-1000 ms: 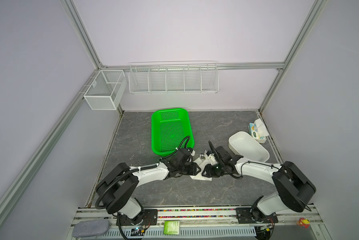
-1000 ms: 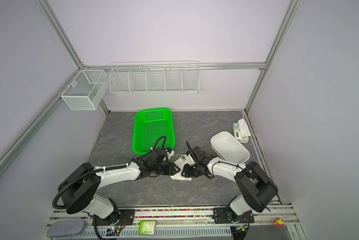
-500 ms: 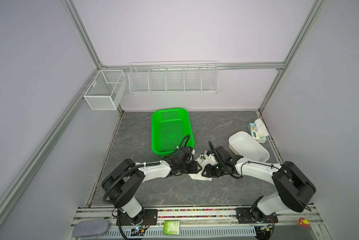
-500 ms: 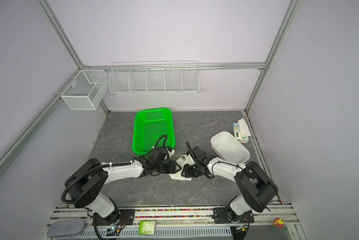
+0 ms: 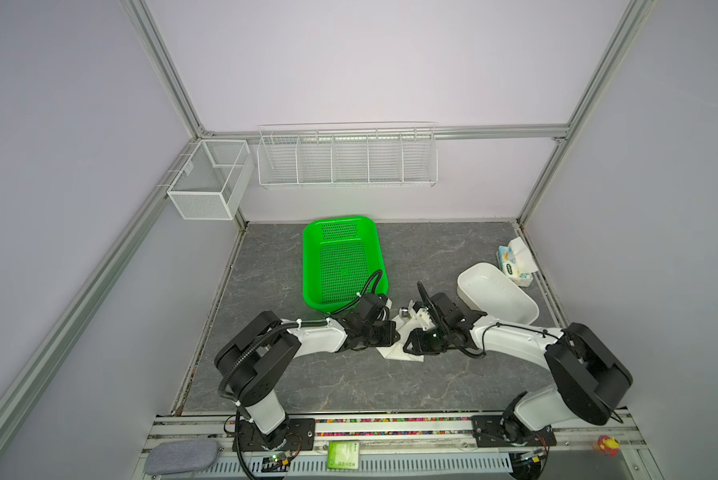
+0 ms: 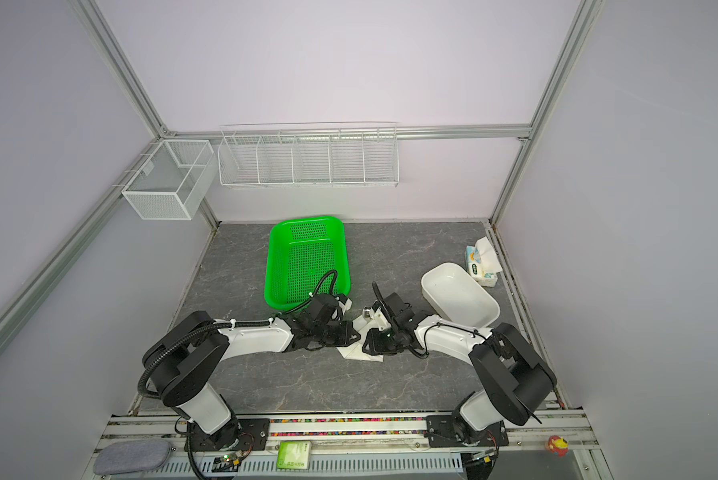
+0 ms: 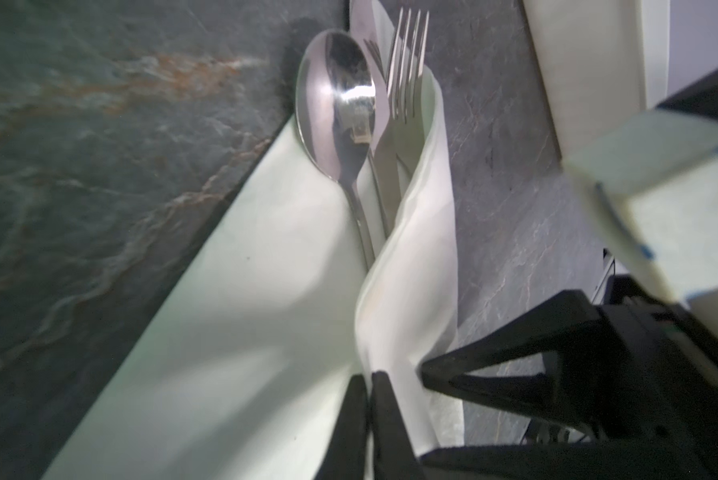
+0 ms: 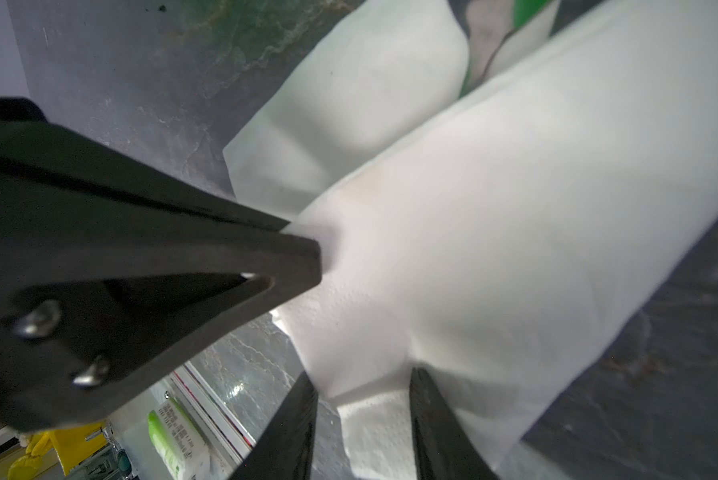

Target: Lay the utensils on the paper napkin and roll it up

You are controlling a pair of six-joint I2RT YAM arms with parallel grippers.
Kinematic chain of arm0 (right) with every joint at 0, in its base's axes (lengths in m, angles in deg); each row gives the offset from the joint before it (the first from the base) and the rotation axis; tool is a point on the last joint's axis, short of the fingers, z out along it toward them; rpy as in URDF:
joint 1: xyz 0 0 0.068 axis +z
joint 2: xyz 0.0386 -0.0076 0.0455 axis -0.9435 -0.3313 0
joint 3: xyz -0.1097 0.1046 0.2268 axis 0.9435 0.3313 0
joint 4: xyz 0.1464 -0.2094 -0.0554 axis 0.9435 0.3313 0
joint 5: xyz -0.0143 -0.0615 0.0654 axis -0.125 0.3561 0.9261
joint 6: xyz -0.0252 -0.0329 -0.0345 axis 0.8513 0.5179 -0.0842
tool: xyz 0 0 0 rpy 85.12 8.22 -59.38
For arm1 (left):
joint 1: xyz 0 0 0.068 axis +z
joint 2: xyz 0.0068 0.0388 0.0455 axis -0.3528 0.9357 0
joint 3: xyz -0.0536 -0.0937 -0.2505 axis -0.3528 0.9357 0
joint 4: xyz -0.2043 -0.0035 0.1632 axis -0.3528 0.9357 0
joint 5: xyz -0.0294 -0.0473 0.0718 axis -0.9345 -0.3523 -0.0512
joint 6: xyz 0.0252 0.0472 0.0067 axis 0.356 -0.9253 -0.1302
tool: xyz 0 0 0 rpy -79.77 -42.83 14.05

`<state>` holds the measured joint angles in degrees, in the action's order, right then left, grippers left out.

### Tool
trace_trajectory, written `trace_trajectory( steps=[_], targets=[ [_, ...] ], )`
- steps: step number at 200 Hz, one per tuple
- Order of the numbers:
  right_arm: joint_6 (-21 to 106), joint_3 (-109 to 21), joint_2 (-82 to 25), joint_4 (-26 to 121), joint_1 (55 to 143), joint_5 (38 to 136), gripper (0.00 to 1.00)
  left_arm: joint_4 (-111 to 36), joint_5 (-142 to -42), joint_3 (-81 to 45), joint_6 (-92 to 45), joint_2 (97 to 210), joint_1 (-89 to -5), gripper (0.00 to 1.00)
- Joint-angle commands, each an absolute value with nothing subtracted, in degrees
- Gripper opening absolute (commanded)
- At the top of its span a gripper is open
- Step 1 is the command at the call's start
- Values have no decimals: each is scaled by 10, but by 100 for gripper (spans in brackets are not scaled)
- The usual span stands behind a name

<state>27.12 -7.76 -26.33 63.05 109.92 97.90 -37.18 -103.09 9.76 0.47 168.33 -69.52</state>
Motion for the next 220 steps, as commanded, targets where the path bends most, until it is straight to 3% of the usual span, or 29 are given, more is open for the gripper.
trace_trajectory(
  steps=[1, 44, 62, 144, 179, 220],
  targets=[
    [273, -82, -224, 659, 1100, 961, 44, -366, -1026, 101, -5, 1687, -693, 0],
    [250, -77, -155, 704, 1061, 897, 45, -383, -1039, 115, -3, 1687, -693, 0],
    [223, -62, -131, 724, 1030, 860, 41, -381, -1036, 119, -5, 1684, -693, 0],
    [226, -42, -144, 668, 1008, 953, 20, -382, -1043, 119, -13, 1694, -693, 0],
    [241, -47, -173, 632, 1038, 1026, 17, -379, -1043, 117, -16, 1697, -693, 0],
    [232, -29, -203, 613, 1074, 1027, 15, -380, -1043, 116, -16, 1698, -693, 0]
  ],
)
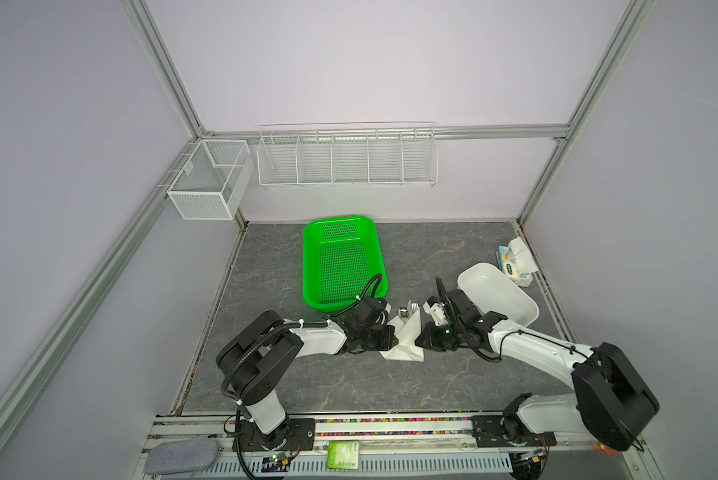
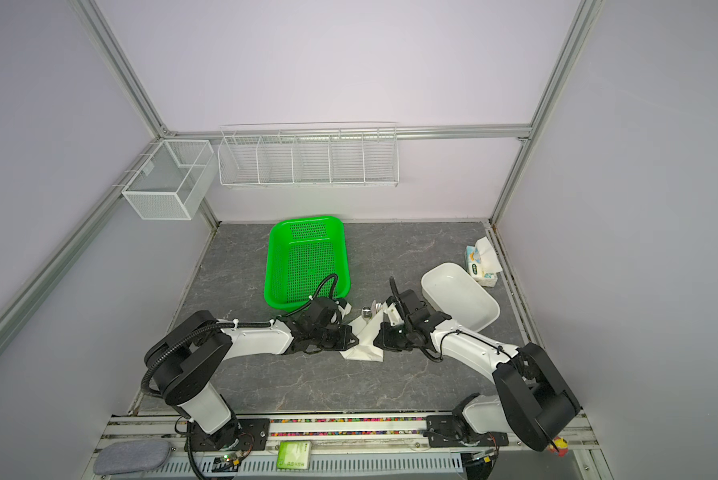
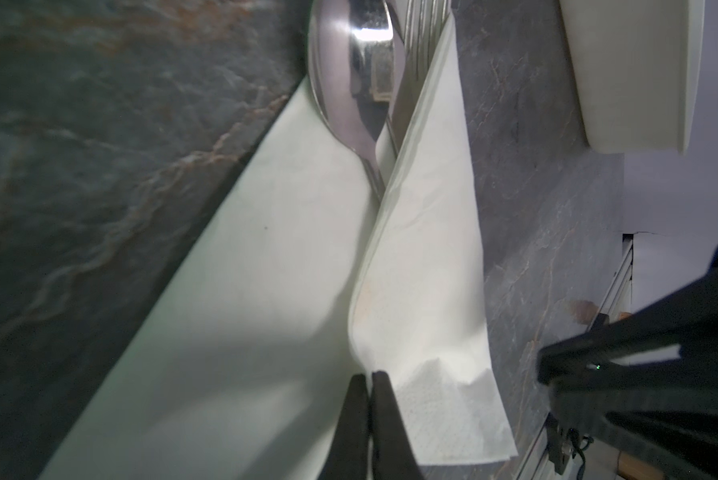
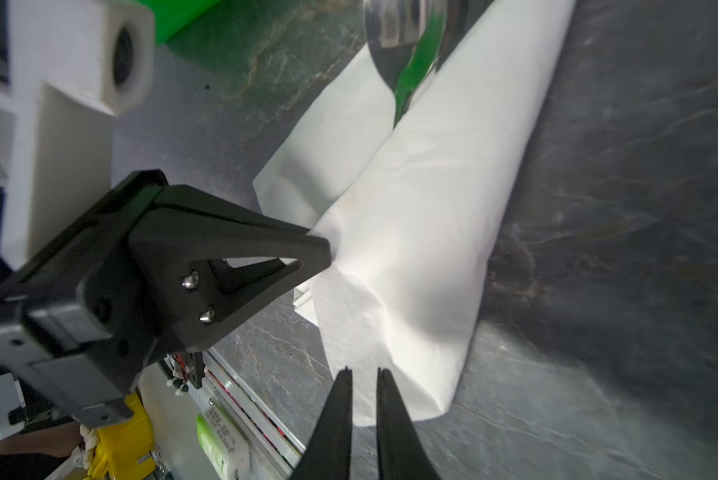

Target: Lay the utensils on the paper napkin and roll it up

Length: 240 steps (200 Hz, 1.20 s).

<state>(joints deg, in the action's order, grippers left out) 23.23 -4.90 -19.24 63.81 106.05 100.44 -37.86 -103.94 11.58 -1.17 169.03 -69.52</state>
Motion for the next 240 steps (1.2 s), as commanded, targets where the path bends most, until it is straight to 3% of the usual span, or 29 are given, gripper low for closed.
trace_trajectory(
  steps=[1, 127, 194, 240],
  targets=[
    [232, -28, -203, 612, 1074, 1027, 15, -381, -1043, 116, -16, 1699, -693, 0],
    [232, 4, -254, 599, 1089, 1013, 13, -380, -1044, 119, -17, 1702, -693, 0],
    [227, -24, -178, 650, 1086, 973, 16, -370, -1039, 115, -24, 1701, -693, 0],
    [204, -31, -140, 645, 1032, 946, 17, -370, -1039, 114, -26, 1700, -693, 0]
  ],
)
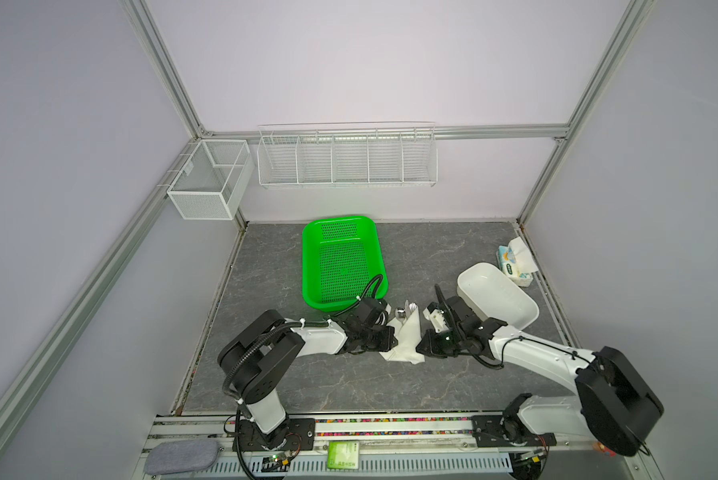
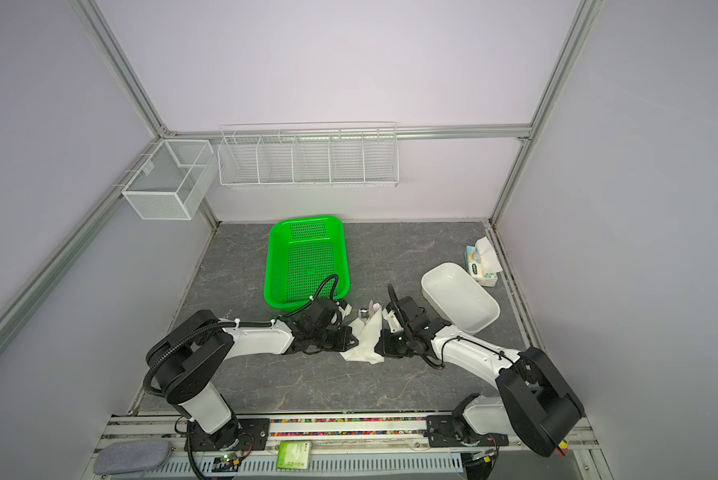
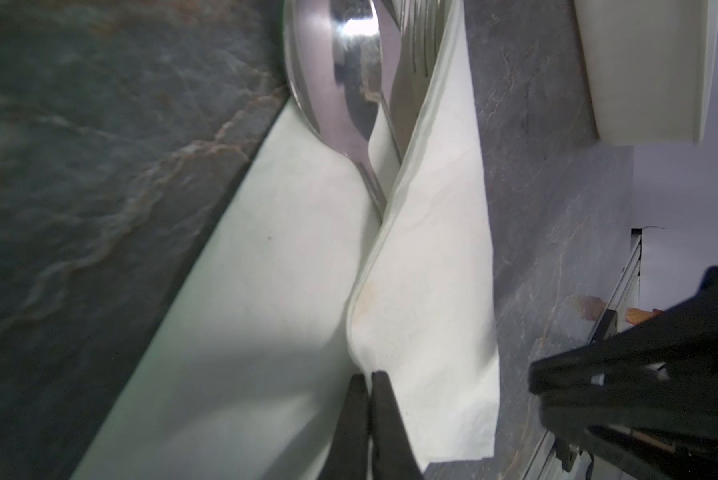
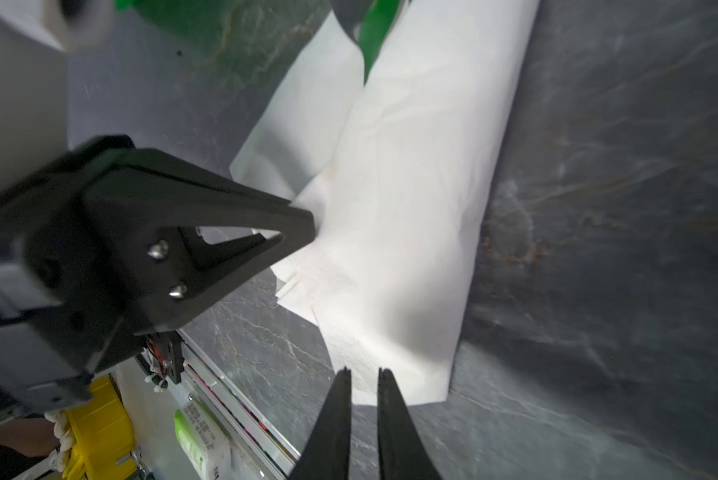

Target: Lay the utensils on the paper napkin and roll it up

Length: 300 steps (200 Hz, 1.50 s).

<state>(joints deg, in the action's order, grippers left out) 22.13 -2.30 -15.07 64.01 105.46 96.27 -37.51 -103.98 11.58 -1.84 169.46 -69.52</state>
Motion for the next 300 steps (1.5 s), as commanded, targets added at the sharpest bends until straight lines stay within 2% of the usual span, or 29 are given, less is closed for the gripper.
trace_trajectory(
  steps=[1, 58, 104, 146, 192, 300],
  targets=[
    [205, -31, -140, 644, 1031, 948, 17, -370, -1039, 114, -26, 1700, -693, 0],
    [211, -32, -195, 608, 1040, 1013, 17, -371, -1042, 113, -27, 1704, -693, 0],
    [204, -27, -247, 628, 1044, 988, 16, -369, -1043, 111, -30, 1705, -693, 0],
    [205, -41, -217, 645, 1044, 984, 17, -367, -1043, 108, -31, 1708, -693, 0],
    [214, -32, -195, 614, 1071, 1057, 17, -364, -1042, 107, -31, 1707, -693, 0],
    [205, -9, -238, 620, 1092, 1016, 15, -362, -1041, 103, -31, 1709, -693, 0]
  ],
)
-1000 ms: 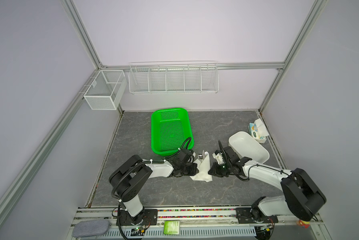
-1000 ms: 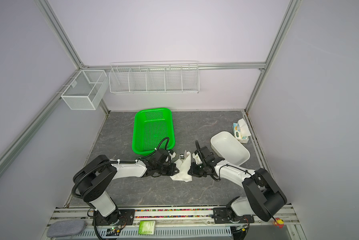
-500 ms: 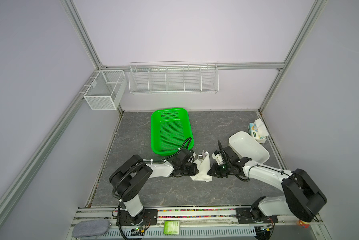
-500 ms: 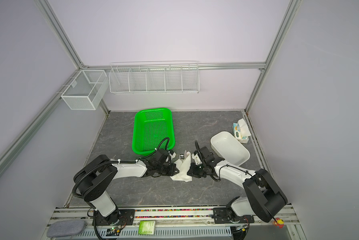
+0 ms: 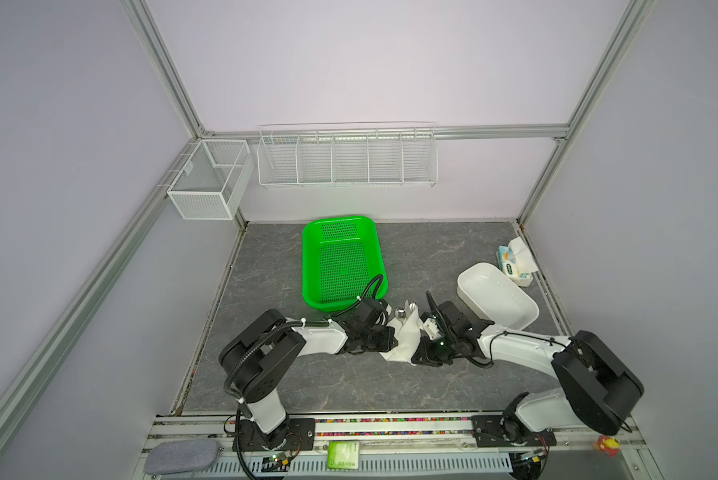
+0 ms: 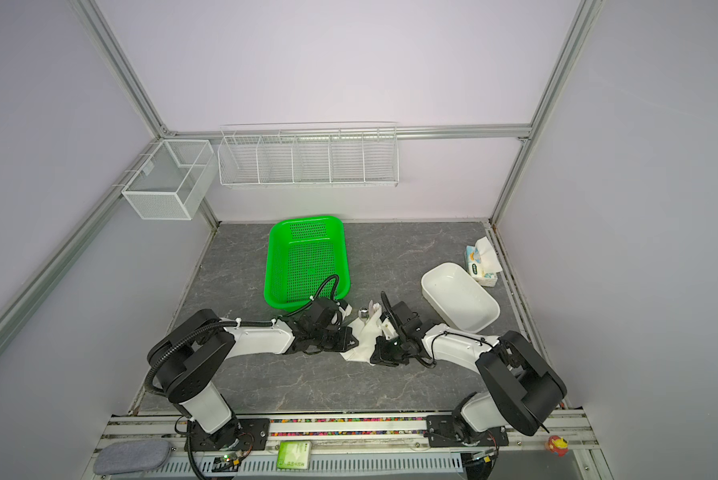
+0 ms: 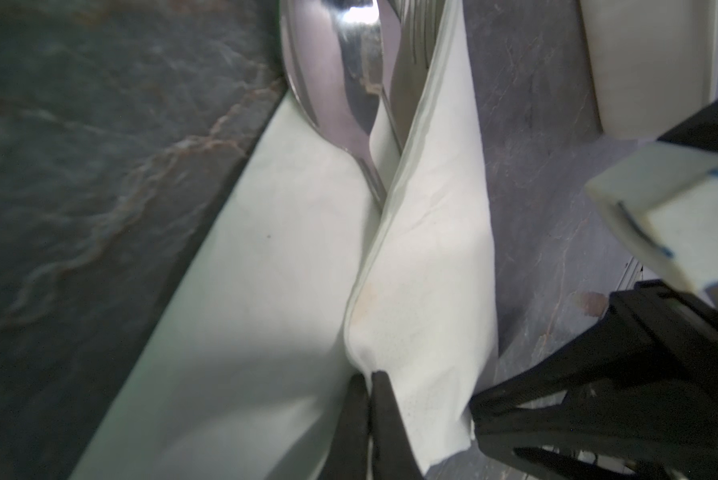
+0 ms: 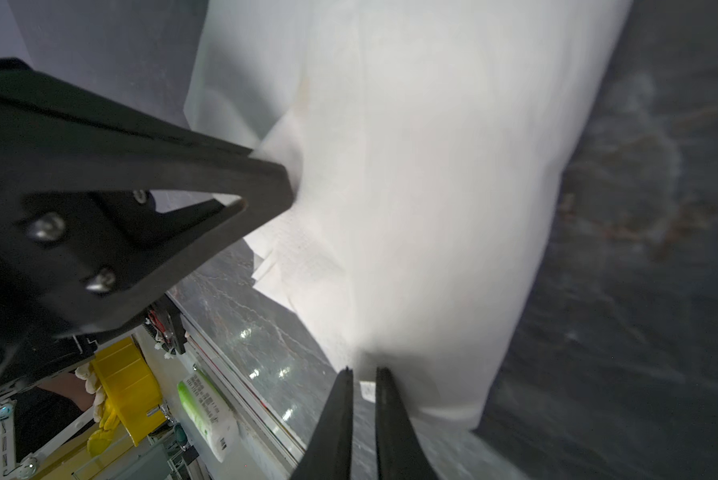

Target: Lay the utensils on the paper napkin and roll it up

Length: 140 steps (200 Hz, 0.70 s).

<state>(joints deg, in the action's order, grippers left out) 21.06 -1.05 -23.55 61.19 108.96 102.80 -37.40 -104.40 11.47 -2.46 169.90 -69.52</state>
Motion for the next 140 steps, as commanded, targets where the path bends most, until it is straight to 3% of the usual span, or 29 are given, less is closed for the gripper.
trace_trajectory(
  steps=[1, 55, 140],
  targets=[
    [205, -9, -237, 620, 1092, 1016, 15, -362, -1041, 103, -31, 1709, -694, 0],
    [181, -40, -147, 614, 1035, 1012, 15, -359, -1039, 104, -34, 1707, -693, 0],
    [179, -110, -277, 579, 989, 979, 13, -365, -1046, 105, -32, 1709, -693, 0]
  ],
)
